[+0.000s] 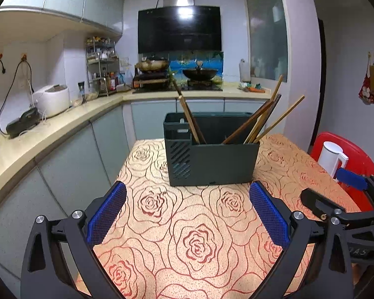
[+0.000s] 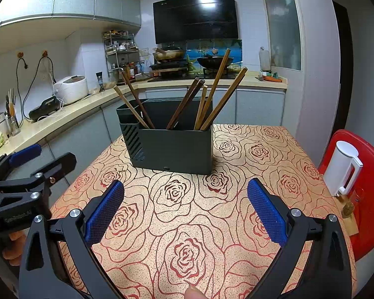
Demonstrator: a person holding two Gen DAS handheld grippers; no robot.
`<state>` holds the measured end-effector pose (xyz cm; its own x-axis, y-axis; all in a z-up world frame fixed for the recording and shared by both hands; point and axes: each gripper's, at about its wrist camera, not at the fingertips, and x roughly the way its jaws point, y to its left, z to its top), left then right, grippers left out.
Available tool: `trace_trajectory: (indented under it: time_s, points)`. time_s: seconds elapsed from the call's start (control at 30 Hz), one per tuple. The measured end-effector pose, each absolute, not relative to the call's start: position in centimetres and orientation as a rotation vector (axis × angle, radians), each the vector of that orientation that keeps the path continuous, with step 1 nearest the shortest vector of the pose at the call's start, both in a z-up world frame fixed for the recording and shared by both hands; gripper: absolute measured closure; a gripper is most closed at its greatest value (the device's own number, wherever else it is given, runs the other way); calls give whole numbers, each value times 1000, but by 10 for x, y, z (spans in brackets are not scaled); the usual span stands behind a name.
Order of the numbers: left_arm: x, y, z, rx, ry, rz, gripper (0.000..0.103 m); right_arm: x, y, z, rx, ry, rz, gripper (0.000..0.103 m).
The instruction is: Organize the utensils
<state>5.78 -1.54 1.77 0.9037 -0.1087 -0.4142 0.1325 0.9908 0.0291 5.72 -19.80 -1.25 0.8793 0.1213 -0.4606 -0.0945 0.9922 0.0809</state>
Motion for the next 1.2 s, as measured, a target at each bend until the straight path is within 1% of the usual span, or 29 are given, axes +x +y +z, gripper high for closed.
trace_trajectory:
  time_s: [0.5,1.2]
  points:
    - [69,-2,16,19,493,-71,7,58,-202,-15,63,491,110,7]
    - [73,-5,15,24,507,-79,7,60,-211,-11,72,499,92,7]
